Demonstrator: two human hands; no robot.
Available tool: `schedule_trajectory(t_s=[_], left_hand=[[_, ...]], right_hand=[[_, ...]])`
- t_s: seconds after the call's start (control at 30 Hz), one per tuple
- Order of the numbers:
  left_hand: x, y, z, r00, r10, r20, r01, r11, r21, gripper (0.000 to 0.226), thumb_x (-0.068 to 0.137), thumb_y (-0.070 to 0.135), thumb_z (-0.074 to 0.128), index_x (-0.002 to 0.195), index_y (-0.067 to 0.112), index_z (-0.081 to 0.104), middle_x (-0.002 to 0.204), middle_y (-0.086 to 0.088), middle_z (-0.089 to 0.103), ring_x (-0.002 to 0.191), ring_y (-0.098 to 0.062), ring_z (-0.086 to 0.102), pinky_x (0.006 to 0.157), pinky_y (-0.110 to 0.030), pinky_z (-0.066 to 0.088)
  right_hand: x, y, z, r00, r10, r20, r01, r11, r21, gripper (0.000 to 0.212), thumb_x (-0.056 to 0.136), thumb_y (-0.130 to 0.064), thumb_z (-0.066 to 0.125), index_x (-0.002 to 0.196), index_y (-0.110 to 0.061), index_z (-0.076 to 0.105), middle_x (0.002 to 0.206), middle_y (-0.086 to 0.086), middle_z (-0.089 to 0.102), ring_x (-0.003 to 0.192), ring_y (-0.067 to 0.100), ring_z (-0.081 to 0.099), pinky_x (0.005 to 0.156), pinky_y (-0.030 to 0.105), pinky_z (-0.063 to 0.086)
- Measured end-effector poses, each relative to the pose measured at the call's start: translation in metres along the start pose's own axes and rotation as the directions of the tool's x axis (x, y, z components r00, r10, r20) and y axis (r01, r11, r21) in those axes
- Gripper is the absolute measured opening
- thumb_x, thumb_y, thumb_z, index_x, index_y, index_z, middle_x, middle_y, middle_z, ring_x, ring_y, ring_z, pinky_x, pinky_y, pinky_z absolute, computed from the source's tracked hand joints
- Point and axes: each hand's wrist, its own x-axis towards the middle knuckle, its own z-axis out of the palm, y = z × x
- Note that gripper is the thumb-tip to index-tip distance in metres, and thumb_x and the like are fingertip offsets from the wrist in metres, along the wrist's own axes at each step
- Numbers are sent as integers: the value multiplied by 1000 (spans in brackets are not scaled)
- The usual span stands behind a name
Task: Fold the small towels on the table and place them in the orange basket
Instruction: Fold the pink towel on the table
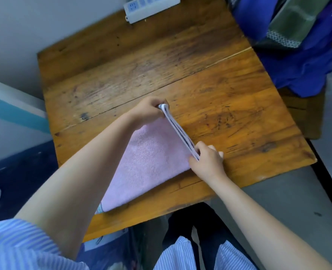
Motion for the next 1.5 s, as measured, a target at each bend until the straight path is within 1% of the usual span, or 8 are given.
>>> schedule_trajectory(t_s=[0.2, 0.33, 0.53, 0.67, 0.83, 1.17, 1.3, 1.5], left_hand=[[-11, -5, -25, 987, 64, -149, -79, 991, -103, 36, 81, -11, 53, 62, 20, 53, 66, -6, 44, 62, -14, 40, 53, -19, 28], [-21, -3, -42, 945, 151, -291, -143, 989, 48, 26, 81, -8, 53, 70, 16, 55, 61, 0, 46, 45, 6, 46, 44, -5, 31], [-44, -26, -58, 873, 440, -209, -234, 755, 613, 38, 83, -3, 51, 120, 5, 55, 115, -13, 59, 109, -31, 52, 83, -35, 42], [-65, -62, -61, 744, 668, 5, -418, 460, 783, 26, 54, -17, 66, 75, 0, 63, 68, -17, 60, 64, -35, 59, 53, -36, 49], [-91, -115, -56, 773, 598, 211, -450, 282, 847, 34, 34, -15, 75, 55, 4, 55, 48, -9, 51, 45, -26, 52, 41, -22, 34], [-102, -194, -41, 731, 622, 280, -501, 211, 839, 37, 30, -4, 81, 58, 7, 60, 53, -6, 54, 48, -22, 55, 42, -18, 38], [-104, -216, -42, 712, 654, 255, -510, 232, 829, 33, 39, 1, 86, 62, 7, 63, 59, -7, 59, 52, -23, 58, 46, -19, 43], [-101, -236, -40, 683, 710, 169, -505, 293, 812, 25, 49, 1, 85, 66, 8, 67, 62, -7, 63, 53, -24, 60, 47, -22, 46]], right_hand=[[22, -5, -44, 981, -95, -167, 129, 970, 205, 13, 77, 2, 59, 79, -9, 52, 74, 3, 52, 81, 28, 50, 64, 27, 28], [36, -28, -55, 916, -258, -307, 281, 959, 32, 34, 72, 10, 52, 104, 2, 59, 87, 15, 62, 92, 34, 53, 76, 36, 39], [19, -57, -29, 725, -552, -413, 443, 832, -334, 38, 44, 3, 51, 77, -3, 67, 62, 10, 62, 58, 34, 60, 56, 28, 39], [-15, -65, 9, 748, -561, -356, 430, 817, -384, 33, 41, -1, 54, 72, -9, 64, 60, 5, 61, 54, 30, 59, 53, 24, 32], [-48, -73, 67, 801, -550, -238, 423, 800, -425, 27, 41, 3, 61, 64, -11, 59, 53, 3, 59, 50, 28, 59, 50, 26, 37], [-81, -73, 138, 850, -519, -86, 387, 728, -567, 40, 26, 2, 76, 59, -12, 58, 56, 2, 52, 50, 24, 53, 57, 28, 18], [-88, -69, 154, 819, -570, -66, 428, 683, -591, 18, 47, -3, 59, 63, -12, 59, 59, 2, 53, 52, 23, 52, 57, 28, 15], [-92, -59, 164, 768, -636, -77, 498, 669, -552, 29, 64, -7, 36, 72, -11, 63, 63, 2, 53, 61, 20, 45, 61, 26, 19]])
